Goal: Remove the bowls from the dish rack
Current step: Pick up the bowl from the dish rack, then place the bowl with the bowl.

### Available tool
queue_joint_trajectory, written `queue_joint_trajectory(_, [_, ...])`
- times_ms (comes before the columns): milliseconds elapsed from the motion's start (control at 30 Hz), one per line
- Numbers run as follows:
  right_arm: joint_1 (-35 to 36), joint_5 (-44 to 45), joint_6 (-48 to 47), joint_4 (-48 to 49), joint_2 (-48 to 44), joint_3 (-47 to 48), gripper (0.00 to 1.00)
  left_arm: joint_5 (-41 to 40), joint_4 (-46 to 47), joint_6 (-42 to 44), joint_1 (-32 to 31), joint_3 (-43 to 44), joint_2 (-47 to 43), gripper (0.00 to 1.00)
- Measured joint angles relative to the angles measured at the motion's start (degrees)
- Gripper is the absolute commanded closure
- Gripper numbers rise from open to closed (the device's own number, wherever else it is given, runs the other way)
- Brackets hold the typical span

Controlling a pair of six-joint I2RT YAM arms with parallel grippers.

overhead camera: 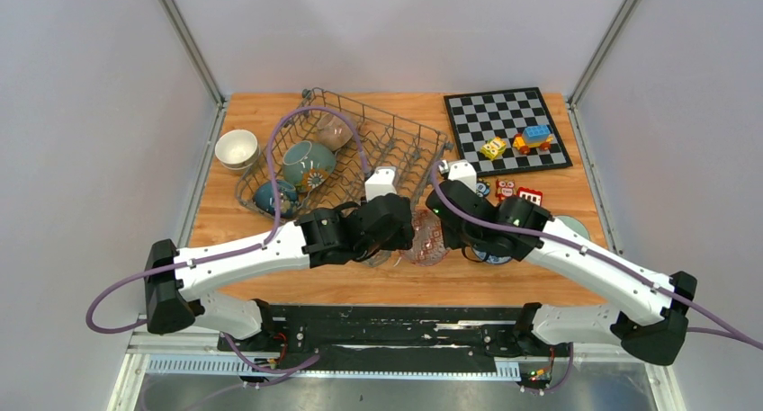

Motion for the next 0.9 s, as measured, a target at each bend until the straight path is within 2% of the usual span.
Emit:
queue_joint_trajectory(33, [-0.2,0.0,0.0,-0.4,0.0,0.0,0.96,0.0,0.5,0.1,0.0,0.0,-0.1,0.17])
queue_joint_trajectory(100, [-1.2,-0.1,-0.2,-1.0,-0.2,0.0,0.97,0.0,1.3,0.9,0.0,-0.1,-0.4,0.02])
queue_joint_trajectory(133, [-2.6,-0.3,-0.5,-1.3,-0.6,0.0,0.96,0.0,1.7,1.1,0.0,-0.4,-0.8,0.0])
queue_joint_trajectory(233, [-9.6,-1.4,-2.3,-1.7,-2.6,-0.3,0.96,-0.5,2.4,2.1,0.0,-2.3,-3.3,0.0])
queue_joint_trajectory(400, [-26.6,-3.2,-4.8,-1.6,-8.8,-4.9,0.97,-3.4,3.0,4.0,0.0,-7.4,-10.8,0.0])
queue_joint_trajectory(633, [-45.5,-11.6,-5.4,2.6,-15.7,-19.3,0.96,-5.6,7.1,6.6,0.1,-18.5,-21.6,0.01])
queue_joint_trajectory(733, [-49.3,-15.1,-4.8,4.9,-16.1,-23.5,0.96,-5.2,7.7,6.6,0.1,-23.0,-24.4,0.01])
queue_joint_trajectory(900, [-50.4,-17.9,-3.4,8.6,-16.1,-25.6,0.96,-5.3,7.8,6.2,0.1,-26.0,-27.1,0.02])
